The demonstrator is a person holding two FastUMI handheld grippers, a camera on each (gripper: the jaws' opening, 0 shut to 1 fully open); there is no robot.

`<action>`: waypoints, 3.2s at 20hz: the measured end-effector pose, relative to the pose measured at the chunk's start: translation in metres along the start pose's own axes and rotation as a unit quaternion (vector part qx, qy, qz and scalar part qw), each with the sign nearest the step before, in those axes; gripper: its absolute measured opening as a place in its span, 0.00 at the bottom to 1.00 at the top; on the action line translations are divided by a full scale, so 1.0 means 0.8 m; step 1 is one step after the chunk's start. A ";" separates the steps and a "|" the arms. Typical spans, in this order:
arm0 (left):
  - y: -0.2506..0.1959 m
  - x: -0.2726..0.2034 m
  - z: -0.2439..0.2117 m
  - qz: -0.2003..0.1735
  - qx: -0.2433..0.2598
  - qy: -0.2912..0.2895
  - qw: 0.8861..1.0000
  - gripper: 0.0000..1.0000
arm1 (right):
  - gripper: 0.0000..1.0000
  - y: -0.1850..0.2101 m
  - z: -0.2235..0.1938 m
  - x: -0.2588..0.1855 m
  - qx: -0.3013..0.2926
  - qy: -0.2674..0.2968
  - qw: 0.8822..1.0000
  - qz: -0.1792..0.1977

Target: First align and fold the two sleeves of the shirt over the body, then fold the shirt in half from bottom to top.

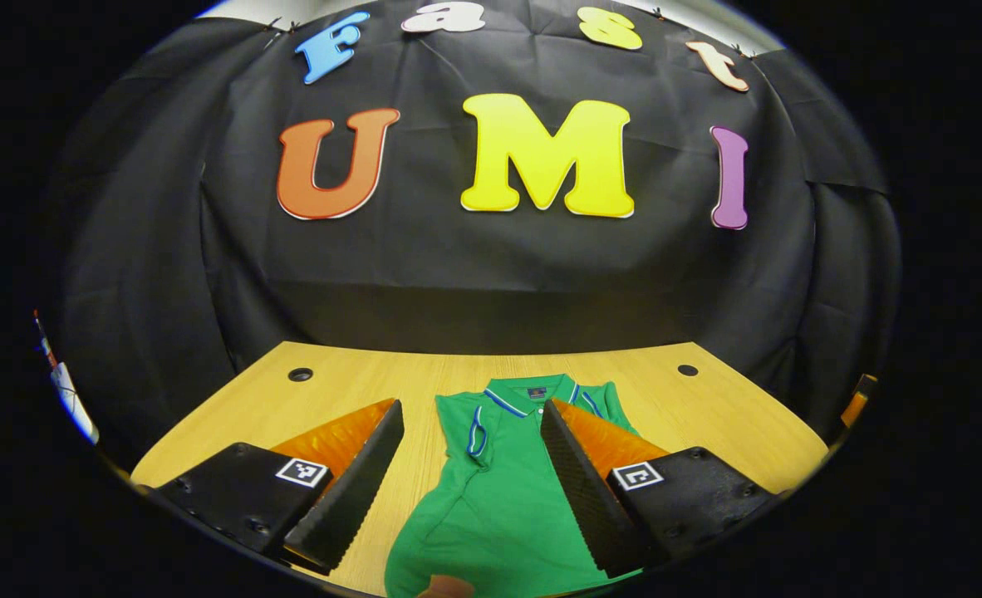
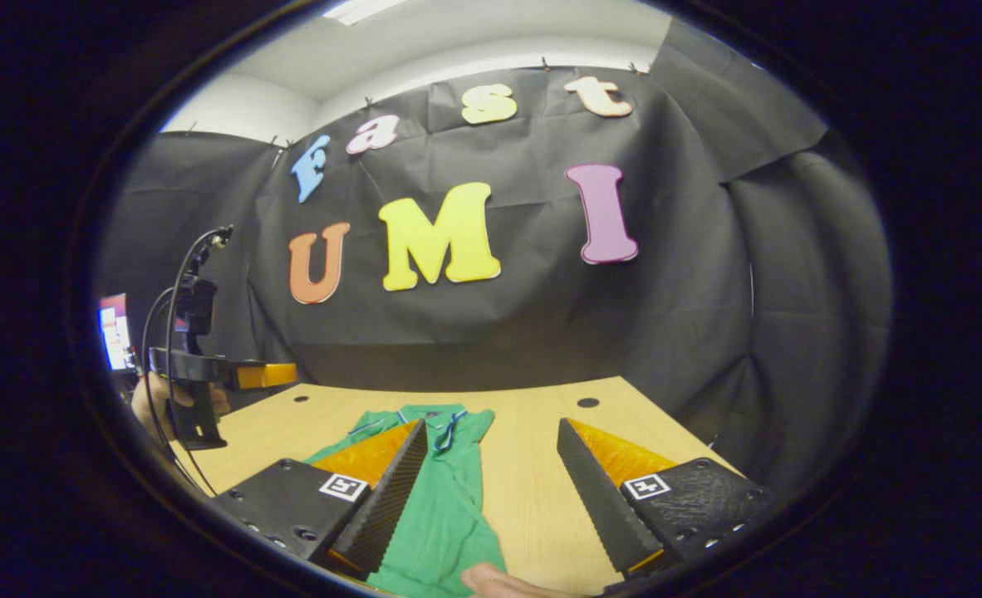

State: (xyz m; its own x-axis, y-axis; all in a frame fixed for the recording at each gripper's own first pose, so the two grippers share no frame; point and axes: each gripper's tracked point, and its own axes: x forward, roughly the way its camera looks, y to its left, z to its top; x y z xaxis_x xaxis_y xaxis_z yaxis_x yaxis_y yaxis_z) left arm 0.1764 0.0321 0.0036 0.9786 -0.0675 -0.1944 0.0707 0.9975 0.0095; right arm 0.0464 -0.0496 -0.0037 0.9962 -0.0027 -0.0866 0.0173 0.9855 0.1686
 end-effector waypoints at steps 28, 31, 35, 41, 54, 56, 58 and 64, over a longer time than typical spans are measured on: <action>0.057 -0.151 -0.321 0.015 -0.022 0.205 0.978 0.82 | 0.96 0.011 -0.306 -0.055 -0.049 0.268 0.962 0.006; 0.061 -0.152 -0.321 0.015 -0.014 0.201 0.979 0.66 | 0.90 0.010 -0.309 -0.051 -0.044 0.266 0.963 0.006; 0.048 -0.147 -0.319 -0.005 -0.013 0.186 0.982 0.34 | 0.48 0.021 -0.310 -0.049 -0.037 0.265 0.963 0.018; 0.037 -0.140 -0.315 -0.022 -0.028 0.159 0.987 0.08 | 0.02 0.034 -0.307 -0.043 -0.025 0.256 0.965 0.046; 0.014 -0.099 -0.202 -0.042 -0.021 0.063 0.997 0.08 | 0.00 0.053 -0.186 0.009 -0.039 0.177 0.981 0.075; 0.010 -0.087 -0.172 -0.045 -0.020 0.037 0.998 0.07 | 0.00 0.060 -0.167 0.027 -0.035 0.165 0.983 0.075; 0.013 -0.069 -0.150 -0.043 -0.023 0.018 0.999 0.07 | 0.00 0.065 -0.151 0.052 -0.039 0.151 0.985 0.070; 0.039 0.014 -0.092 -0.030 -0.008 -0.005 1.000 0.07 | 0.00 0.076 -0.100 0.145 -0.064 0.120 0.990 0.044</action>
State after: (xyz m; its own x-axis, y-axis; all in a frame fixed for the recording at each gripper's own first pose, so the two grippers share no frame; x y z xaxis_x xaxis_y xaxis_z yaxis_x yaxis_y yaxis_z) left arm 0.1754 0.0644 -0.0709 0.9747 -0.1268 -0.1840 0.1256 0.9919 -0.0181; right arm 0.1560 0.0234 -0.0821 0.9443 0.1084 -0.3107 -0.0939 0.9937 0.0613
